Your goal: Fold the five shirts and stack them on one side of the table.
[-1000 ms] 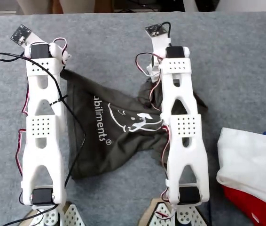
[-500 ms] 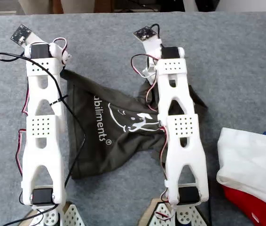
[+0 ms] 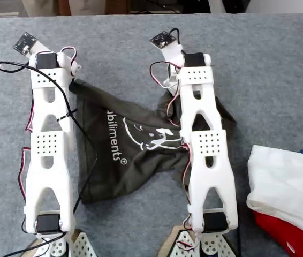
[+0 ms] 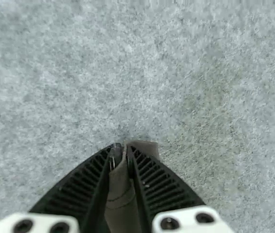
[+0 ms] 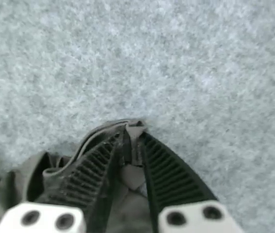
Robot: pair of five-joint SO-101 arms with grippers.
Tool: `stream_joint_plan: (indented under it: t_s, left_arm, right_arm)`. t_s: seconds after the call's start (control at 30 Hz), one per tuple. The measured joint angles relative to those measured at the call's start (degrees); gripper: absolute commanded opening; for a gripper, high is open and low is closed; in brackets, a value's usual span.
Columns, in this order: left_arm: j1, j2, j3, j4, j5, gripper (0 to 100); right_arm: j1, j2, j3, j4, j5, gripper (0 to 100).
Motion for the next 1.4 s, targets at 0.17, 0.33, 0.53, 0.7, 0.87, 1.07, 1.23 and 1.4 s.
stream_joint_plan:
  t_s: [0.17,0.33,0.53,0.7,0.87,1.07,1.23,1.4]
  left_arm:
    - [0.0,0.0,0.0,-0.79,0.0,2]
    - [0.0,0.0,0.0,-0.88,0.0,2]
    - [0.09,2.64,0.0,-2.81,0.0,2]
    - [0.26,2.73,0.0,-2.9,0.0,2]
    - [0.88,-2.29,0.0,-2.9,-0.26,2]
    - [3.16,-15.21,0.0,-0.7,-4.22,2]
    - [3.87,-28.22,-0.09,7.74,-5.01,2]
    - [3.43,-35.69,-0.09,10.29,-9.14,2]
  right_arm:
    - [1.67,1.14,-0.79,-5.45,0.0,0.4]
    - [4.13,1.32,-7.3,-6.77,-3.96,0.4]
    - [3.96,-0.88,-18.2,-5.45,-5.71,0.4]
    - [2.46,-9.32,-18.9,-0.35,-8.97,0.4]
    - [0.88,-22.86,-18.99,6.24,-12.75,0.4]
    - [-0.79,-40.18,-19.08,13.63,-13.36,0.4]
    - [-0.79,-52.31,-19.52,17.76,-13.36,0.4]
    - [-0.97,-60.04,-19.52,17.85,-13.89,0.4]
